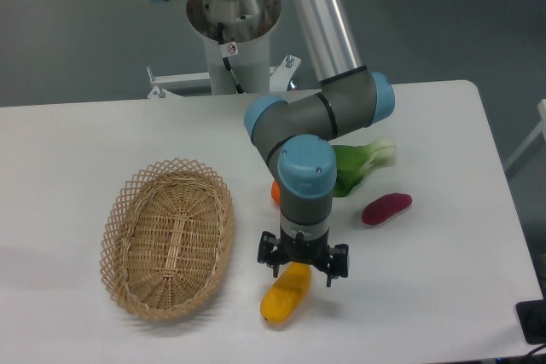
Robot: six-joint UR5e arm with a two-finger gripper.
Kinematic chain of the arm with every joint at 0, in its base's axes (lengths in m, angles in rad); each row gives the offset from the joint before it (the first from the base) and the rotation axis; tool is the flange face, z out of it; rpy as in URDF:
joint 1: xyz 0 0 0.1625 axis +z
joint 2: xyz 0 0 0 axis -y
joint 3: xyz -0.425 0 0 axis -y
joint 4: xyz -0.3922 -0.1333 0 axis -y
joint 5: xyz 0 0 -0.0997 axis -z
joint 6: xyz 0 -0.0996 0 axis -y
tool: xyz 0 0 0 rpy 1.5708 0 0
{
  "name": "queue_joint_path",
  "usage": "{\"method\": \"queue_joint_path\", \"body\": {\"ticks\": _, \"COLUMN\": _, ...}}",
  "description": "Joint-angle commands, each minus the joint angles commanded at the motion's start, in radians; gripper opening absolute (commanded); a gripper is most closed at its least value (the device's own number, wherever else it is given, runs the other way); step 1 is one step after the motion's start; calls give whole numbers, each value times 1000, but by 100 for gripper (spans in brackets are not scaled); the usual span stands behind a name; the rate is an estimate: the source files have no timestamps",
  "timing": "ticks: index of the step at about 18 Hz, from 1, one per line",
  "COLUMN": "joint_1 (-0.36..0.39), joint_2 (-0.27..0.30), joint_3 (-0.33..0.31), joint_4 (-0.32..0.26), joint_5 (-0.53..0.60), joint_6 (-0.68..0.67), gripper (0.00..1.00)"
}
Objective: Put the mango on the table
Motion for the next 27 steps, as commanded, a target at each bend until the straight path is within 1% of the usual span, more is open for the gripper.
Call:
{"method": "queue_joint_path", "body": {"ticks": 2, "joint_1": 18, "joint_2": 37, "joint_3": 0, "joint_4": -6, "joint_5": 3, "joint_6": 57, "gripper": 100}}
{"method": "queue_joint_path", "body": {"ticks": 7, "joint_1": 77, "joint_2": 120, "joint_3": 0, "joint_4": -11, "joint_5": 11, "joint_6": 65, "gripper": 100}}
{"method": "queue_joint_path", "body": {"ticks": 9, "joint_1": 103, "joint_2": 155, "joint_3": -3, "joint_4": -24, "joint_5": 9, "joint_6": 77, "gripper": 100}}
{"method": "queue_joint_path", "body": {"ticks": 10, "joint_1": 109, "joint_2": 166, "joint_3": -6, "joint_4": -35, "joint_5": 9, "joint_6": 104, "gripper": 100}}
{"method": "queue_joint_path", "body": {"ticks": 12, "joint_1": 129, "joint_2": 173, "joint_3": -9, "joint_4": -76, "joint_5": 11, "joint_6": 192, "gripper": 100}}
{"method": "queue_joint_path", "body": {"ticks": 14, "joint_1": 135, "joint_2": 201, "joint_3": -9, "joint_4": -135, "joint_5": 12, "joint_6": 322, "gripper": 100}}
{"method": "queue_joint_path", "body": {"ticks": 16, "joint_1": 161, "joint_2": 227, "joint_3": -9, "joint_4": -191, "joint_5": 12, "joint_6": 443, "gripper": 100}}
{"method": "queue_joint_path", "body": {"ticks": 19, "joint_1": 219, "joint_2": 287, "joint_3": -9, "joint_4": -254, "joint_5": 15, "joint_6": 581, "gripper": 100}}
{"method": "queue_joint_path", "body": {"ticks": 22, "joint_1": 270, "joint_2": 322, "joint_3": 0, "joint_4": -330, "joint_5": 20, "joint_6": 709, "gripper": 100}}
{"method": "queue_joint_path", "body": {"ticks": 25, "joint_1": 317, "joint_2": 347, "joint_3": 2, "joint_4": -368, "joint_5": 19, "joint_6": 830, "gripper": 100}}
{"method": "queue_joint_path", "body": {"ticks": 27, "joint_1": 333, "joint_2": 358, "joint_3": 3, "joint_4": -370, "joint_5": 14, "joint_6": 845, "gripper": 100}}
